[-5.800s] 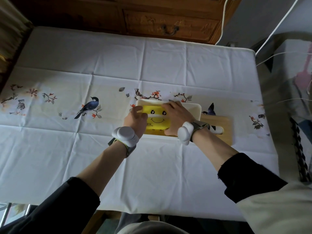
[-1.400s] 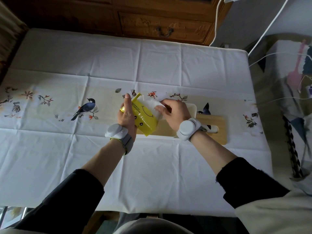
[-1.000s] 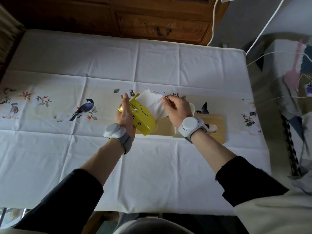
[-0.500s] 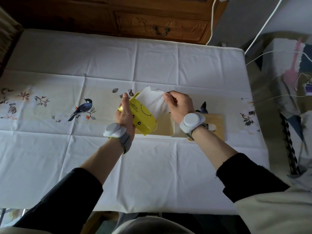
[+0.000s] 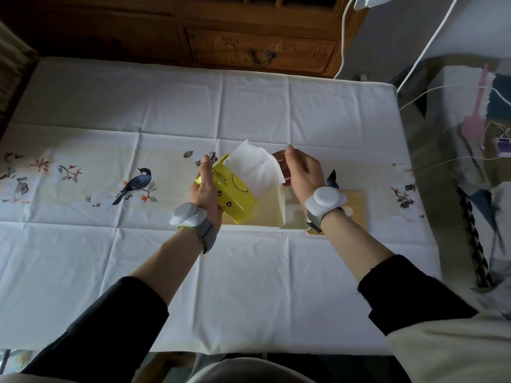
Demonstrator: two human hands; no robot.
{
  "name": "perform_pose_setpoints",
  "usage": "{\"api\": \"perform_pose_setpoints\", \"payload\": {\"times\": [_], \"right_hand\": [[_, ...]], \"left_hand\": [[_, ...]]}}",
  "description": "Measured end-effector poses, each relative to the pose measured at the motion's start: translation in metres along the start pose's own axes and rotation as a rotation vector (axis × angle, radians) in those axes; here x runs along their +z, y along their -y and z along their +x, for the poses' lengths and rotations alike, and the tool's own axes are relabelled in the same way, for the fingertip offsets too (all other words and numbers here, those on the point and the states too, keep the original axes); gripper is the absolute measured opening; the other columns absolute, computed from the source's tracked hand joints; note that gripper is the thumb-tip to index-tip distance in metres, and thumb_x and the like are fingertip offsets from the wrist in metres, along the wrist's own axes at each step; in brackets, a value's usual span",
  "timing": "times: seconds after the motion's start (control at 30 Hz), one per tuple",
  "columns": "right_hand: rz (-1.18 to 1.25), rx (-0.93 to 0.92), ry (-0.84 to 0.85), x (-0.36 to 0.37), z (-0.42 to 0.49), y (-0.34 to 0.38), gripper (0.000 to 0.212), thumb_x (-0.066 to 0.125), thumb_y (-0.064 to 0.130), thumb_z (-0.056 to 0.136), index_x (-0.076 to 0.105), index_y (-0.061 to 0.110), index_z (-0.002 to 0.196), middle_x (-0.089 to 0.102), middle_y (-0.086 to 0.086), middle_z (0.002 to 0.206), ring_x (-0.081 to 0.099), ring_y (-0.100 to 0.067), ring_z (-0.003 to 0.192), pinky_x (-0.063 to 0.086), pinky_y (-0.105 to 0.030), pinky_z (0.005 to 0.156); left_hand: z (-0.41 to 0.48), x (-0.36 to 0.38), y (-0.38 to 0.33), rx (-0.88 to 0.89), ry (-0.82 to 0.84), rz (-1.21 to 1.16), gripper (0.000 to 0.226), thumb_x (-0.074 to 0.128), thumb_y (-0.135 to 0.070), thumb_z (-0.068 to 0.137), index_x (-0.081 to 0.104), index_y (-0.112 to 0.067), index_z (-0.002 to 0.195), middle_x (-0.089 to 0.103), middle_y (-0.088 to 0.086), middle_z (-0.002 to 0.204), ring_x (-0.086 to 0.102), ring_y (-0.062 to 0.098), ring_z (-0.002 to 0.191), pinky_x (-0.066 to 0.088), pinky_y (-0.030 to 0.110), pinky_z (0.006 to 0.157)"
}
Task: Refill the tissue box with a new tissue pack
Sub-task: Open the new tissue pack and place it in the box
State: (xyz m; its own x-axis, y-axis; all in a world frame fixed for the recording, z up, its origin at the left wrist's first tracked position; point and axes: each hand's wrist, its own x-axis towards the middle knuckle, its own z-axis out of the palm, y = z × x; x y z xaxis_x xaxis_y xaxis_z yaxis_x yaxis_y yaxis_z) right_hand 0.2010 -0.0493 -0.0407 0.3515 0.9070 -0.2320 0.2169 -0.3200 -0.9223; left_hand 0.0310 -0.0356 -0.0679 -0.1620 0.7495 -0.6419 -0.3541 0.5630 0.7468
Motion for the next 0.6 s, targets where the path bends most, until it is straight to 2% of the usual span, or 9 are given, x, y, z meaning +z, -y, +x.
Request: {"api": "perform_pose_setpoints", "payload": {"times": [0.1, 0.17, 0.23, 0.33, 0.4, 0.47, 0.5, 0.53, 0.6], "right_hand": [[0.018, 0.103, 0.112, -0.005, 0.000, -0.004, 0.033, 0.052, 0.049, 0.089, 0.064, 0.022, 0.105, 0.065, 0.012, 0.086, 0.065, -0.014, 0.082, 0.049, -0.009, 0.064], [-0.039, 0.097, 0.223, -0.003, -0.003, -0.008, 0.053, 0.069, 0.043, 0.079, 0.051, 0.019, 0.123, 0.063, 0.008, 0.103, 0.062, -0.007, 0.092, 0.044, -0.002, 0.071], [-0.067, 0.025, 0.288, 0.002, -0.007, -0.011, 0.082, 0.081, 0.037, 0.067, 0.037, 0.019, 0.134, 0.055, 0.005, 0.120, 0.055, -0.003, 0.106, 0.044, -0.007, 0.084], [-0.137, -0.084, 0.357, 0.011, -0.013, -0.011, 0.111, 0.086, 0.042, 0.055, 0.019, 0.025, 0.142, 0.042, 0.005, 0.139, 0.043, -0.011, 0.125, 0.042, -0.029, 0.101], [-0.180, -0.114, 0.393, 0.017, -0.016, -0.010, 0.123, 0.087, 0.046, 0.049, 0.008, 0.035, 0.142, 0.041, 0.014, 0.134, 0.043, 0.000, 0.119, 0.042, -0.022, 0.098], [-0.214, -0.160, 0.400, 0.022, -0.017, -0.013, 0.129, 0.088, 0.045, 0.047, 0.000, 0.041, 0.141, 0.044, 0.023, 0.115, 0.048, 0.012, 0.095, 0.040, 0.000, 0.080], [-0.236, -0.182, 0.386, 0.024, -0.017, -0.015, 0.130, 0.088, 0.043, 0.046, -0.002, 0.042, 0.141, 0.046, 0.022, 0.107, 0.050, 0.008, 0.088, 0.040, 0.003, 0.070], [-0.253, -0.199, 0.368, 0.026, -0.017, -0.016, 0.130, 0.087, 0.042, 0.047, -0.003, 0.042, 0.141, 0.049, 0.019, 0.103, 0.051, 0.003, 0.086, 0.040, 0.001, 0.066], [-0.282, -0.242, 0.326, 0.029, -0.015, -0.016, 0.126, 0.084, 0.040, 0.051, -0.005, 0.041, 0.141, 0.053, 0.007, 0.113, 0.051, -0.006, 0.094, 0.043, -0.012, 0.073]], "left_hand": [[0.000, 0.001, 0.001, 0.002, 0.010, -0.025, 0.043, 0.051, -0.061, 0.083, 0.058, -0.019, 0.082, 0.053, -0.006, 0.055, 0.057, 0.010, 0.049, 0.047, 0.021, 0.046], [-0.001, 0.002, 0.002, -0.001, 0.051, -0.047, 0.048, 0.050, -0.061, 0.084, 0.060, -0.014, 0.090, 0.056, -0.004, 0.057, 0.059, 0.011, 0.049, 0.048, 0.022, 0.047], [-0.003, 0.003, 0.002, -0.011, 0.092, -0.071, 0.059, 0.049, -0.061, 0.085, 0.060, -0.010, 0.109, 0.067, 0.006, 0.080, 0.067, 0.020, 0.069, 0.055, 0.030, 0.058], [-0.005, 0.006, 0.000, -0.015, 0.080, -0.096, 0.062, 0.049, -0.060, 0.085, 0.057, -0.011, 0.123, 0.066, 0.017, 0.115, 0.067, 0.032, 0.100, 0.057, 0.041, 0.079], [-0.006, 0.008, -0.003, -0.008, 0.067, -0.138, 0.052, 0.049, -0.059, 0.086, 0.061, -0.016, 0.114, 0.067, 0.014, 0.114, 0.068, 0.029, 0.100, 0.058, 0.040, 0.076], [-0.005, 0.008, -0.005, -0.012, 0.088, -0.178, 0.039, 0.050, -0.059, 0.085, 0.061, -0.024, 0.099, 0.070, 0.010, 0.109, 0.070, 0.026, 0.094, 0.059, 0.041, 0.073], [-0.004, 0.007, -0.006, -0.021, 0.104, -0.189, 0.038, 0.050, -0.059, 0.085, 0.061, -0.025, 0.098, 0.069, 0.010, 0.110, 0.070, 0.026, 0.095, 0.059, 0.044, 0.076], [-0.004, 0.007, -0.007, -0.035, 0.120, -0.194, 0.040, 0.050, -0.059, 0.085, 0.061, -0.024, 0.101, 0.068, 0.012, 0.114, 0.069, 0.028, 0.099, 0.057, 0.047, 0.082], [-0.003, 0.004, -0.008, -0.031, 0.136, -0.161, 0.042, 0.053, -0.053, 0.086, 0.062, -0.019, 0.111, 0.066, 0.011, 0.116, 0.066, 0.029, 0.103, 0.056, 0.047, 0.085]]}}
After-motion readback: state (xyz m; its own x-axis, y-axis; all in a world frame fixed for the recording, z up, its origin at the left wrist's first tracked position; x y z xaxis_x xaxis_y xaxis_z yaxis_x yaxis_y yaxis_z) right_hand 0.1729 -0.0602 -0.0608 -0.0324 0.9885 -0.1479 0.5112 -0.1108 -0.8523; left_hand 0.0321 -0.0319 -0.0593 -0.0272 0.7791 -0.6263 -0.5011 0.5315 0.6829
